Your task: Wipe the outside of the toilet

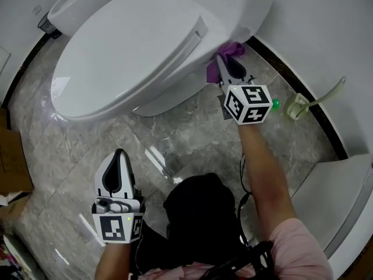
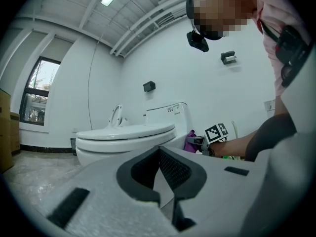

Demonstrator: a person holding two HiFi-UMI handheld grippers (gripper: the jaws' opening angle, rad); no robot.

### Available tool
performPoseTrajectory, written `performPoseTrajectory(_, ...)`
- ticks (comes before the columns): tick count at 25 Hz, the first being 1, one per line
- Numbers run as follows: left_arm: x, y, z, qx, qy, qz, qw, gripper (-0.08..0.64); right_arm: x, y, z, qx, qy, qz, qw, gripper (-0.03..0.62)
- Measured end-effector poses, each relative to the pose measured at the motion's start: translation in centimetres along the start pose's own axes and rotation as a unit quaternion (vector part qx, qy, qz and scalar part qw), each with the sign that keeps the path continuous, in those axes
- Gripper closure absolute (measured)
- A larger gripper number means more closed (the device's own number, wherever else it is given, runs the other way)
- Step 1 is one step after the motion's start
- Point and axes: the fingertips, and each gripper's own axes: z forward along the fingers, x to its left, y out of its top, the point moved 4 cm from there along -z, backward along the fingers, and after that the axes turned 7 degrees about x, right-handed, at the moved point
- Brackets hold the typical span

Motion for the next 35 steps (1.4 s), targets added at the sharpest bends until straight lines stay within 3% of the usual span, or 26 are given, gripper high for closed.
performPoseTrajectory(16,1.7,0.0,-3.3,-0.011,0.019,-0.003,0.9998,0.553,7.0,-0.6,-1.1,0.012,0.039,-0.025,0.999,0.537)
performPoseTrajectory(35,3.2,0.0,-5.4,-0.023,0.027,-0.01,0.9993,0.553,15.0,-1.2,-2.1,0.032,0.116,-0.061,0.991,0.537)
